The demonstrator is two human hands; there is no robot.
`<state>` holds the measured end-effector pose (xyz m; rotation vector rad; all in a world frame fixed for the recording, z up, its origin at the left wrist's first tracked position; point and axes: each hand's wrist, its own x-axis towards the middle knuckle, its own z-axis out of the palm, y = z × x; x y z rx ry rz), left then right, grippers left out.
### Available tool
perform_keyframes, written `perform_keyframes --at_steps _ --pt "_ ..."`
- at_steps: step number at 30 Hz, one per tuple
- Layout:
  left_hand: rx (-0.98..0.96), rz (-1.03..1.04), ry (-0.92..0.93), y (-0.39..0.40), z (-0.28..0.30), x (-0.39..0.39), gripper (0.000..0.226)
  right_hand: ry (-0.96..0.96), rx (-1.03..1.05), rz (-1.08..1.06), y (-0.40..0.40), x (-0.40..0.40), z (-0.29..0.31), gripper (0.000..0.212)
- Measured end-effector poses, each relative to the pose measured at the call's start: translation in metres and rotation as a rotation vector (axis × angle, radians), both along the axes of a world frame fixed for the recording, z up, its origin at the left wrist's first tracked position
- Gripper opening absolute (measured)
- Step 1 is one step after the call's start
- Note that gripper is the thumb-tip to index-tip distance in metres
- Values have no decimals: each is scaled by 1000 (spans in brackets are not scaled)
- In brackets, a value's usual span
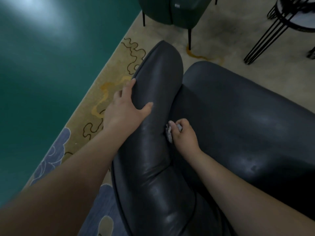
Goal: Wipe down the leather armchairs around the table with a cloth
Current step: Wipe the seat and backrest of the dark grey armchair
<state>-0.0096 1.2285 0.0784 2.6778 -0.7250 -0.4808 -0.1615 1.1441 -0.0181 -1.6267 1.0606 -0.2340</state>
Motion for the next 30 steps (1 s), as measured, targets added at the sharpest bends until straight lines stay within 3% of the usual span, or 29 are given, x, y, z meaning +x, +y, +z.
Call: perform_keyframes --at_steps 6,12,30 --pt "78 -22 100 9 16 -7 84 79 -41 30 -16 -28 36 28" --pt "172 -128 -105 37 37 -54 71 138 -90 69 -17 -54 59 31" --pt "267 -319 -254 115 92 -59 60 160 -280 125 6 -38 146 33"
